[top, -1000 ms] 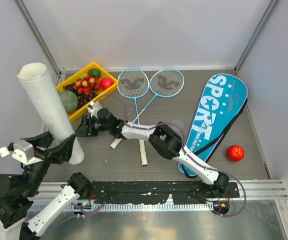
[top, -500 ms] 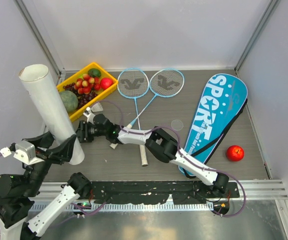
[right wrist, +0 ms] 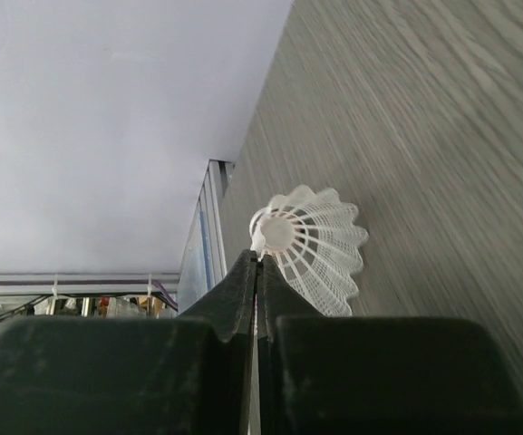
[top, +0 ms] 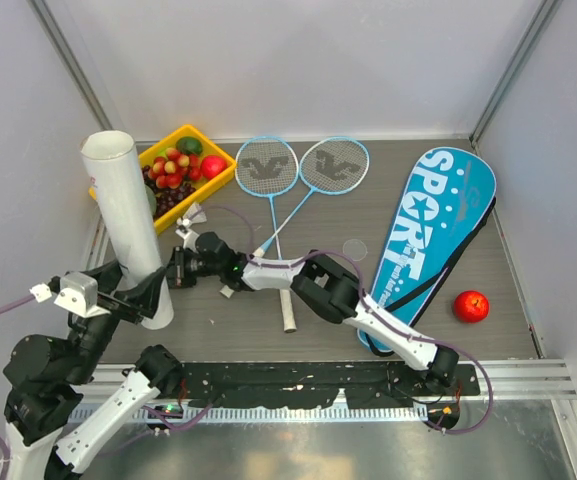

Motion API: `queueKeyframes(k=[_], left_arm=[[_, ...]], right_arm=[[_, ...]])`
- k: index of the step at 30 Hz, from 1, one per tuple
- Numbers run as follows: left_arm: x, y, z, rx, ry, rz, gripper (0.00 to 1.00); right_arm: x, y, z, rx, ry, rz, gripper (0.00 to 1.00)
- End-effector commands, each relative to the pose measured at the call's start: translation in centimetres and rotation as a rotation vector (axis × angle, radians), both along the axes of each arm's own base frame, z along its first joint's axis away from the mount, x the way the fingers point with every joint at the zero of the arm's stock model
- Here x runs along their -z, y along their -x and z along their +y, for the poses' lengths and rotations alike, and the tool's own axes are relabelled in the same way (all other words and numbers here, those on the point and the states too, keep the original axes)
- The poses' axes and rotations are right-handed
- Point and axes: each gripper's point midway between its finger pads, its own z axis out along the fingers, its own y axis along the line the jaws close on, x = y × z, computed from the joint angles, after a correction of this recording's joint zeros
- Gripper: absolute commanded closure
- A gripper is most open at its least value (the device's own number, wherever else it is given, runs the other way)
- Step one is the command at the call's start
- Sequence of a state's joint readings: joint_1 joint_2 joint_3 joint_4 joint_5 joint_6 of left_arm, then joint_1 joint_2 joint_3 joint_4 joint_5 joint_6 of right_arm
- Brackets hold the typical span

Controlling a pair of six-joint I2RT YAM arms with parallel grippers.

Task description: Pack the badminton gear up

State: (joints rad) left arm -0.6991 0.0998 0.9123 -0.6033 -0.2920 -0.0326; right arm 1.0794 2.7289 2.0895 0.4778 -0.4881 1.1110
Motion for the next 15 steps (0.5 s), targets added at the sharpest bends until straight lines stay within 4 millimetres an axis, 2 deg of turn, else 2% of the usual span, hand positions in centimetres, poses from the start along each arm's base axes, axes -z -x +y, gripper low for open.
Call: queueKeyframes(k=[1,4,5,6,7,8,9,10,11,12,13,14,15], left_arm=[[-1.4,-0.4,0.2,-0.026,0.012,-0.048,0.8],[-1.0,-0.7,-0.1,-0.023,0.004,-0.039,0.8],[-0.7,-0.9,-0.1,-0.026,-0.002,-0.032,0.8],[-0.4,-1.1,-0.3,-0.026,-0.008,-0.025,0.8],[0.1,-1.3,-0.4,-0.033,-0.041,-0.025,0.8],[0.4,-1.5,-0.4,-0.035,-0.05,-0.019,0.8],[0.7,-1.6,-0.5,-0.037,-0.058,-0.014,0.8],[1.0,-1.8,-0.6,-0.035,-0.063,-0.008,0.8],[1.3,-1.8,-0.7,-0.034,-0.069,-0.008,0.8],[1.6,-1.9,-0.8,-0.036,-0.072,-0.004,0.8],[1.8,-1.9,-0.8,-0.035,-0.077,-0.003,0.8],[2.1,-2.0,-0.8,-0.035,-0.083,-0.003,0.8],[2.3,-2.1,-0.9,-0.035,-0.091,-0.003,0.8]], right_arm=[[-9.7,-1.1,-1.5,0.038,-0.172,-0.099,0.95],[-11.1,-1.8,-3.6,0.068,-0.178,-0.115,0.95],[-13.2,-2.0,-4.2,0.074,-0.215,-0.142,0.95],[-12.1,-2.4,-5.1,0.087,-0.193,-0.134,0.95],[-13.8,-2.4,-5.8,0.094,-0.222,-0.153,0.95],[-13.2,-2.9,-6.6,0.107,-0.208,-0.149,0.95],[-14.8,-2.9,-7.3,0.112,-0.236,-0.168,0.95],[-14.5,-3.5,-8.3,0.127,-0.227,-0.165,0.95],[-15.9,-3.5,-8.9,0.131,-0.249,-0.181,0.95],[-15.4,-4.0,-9.8,0.142,-0.233,-0.174,0.95],[-16.4,-4.6,-10.6,0.155,-0.241,-0.183,0.95],[-15.8,-4.6,-11.3,0.161,-0.218,-0.172,0.95],[-17.2,-5.1,-12.3,0.176,-0.232,-0.186,0.95]])
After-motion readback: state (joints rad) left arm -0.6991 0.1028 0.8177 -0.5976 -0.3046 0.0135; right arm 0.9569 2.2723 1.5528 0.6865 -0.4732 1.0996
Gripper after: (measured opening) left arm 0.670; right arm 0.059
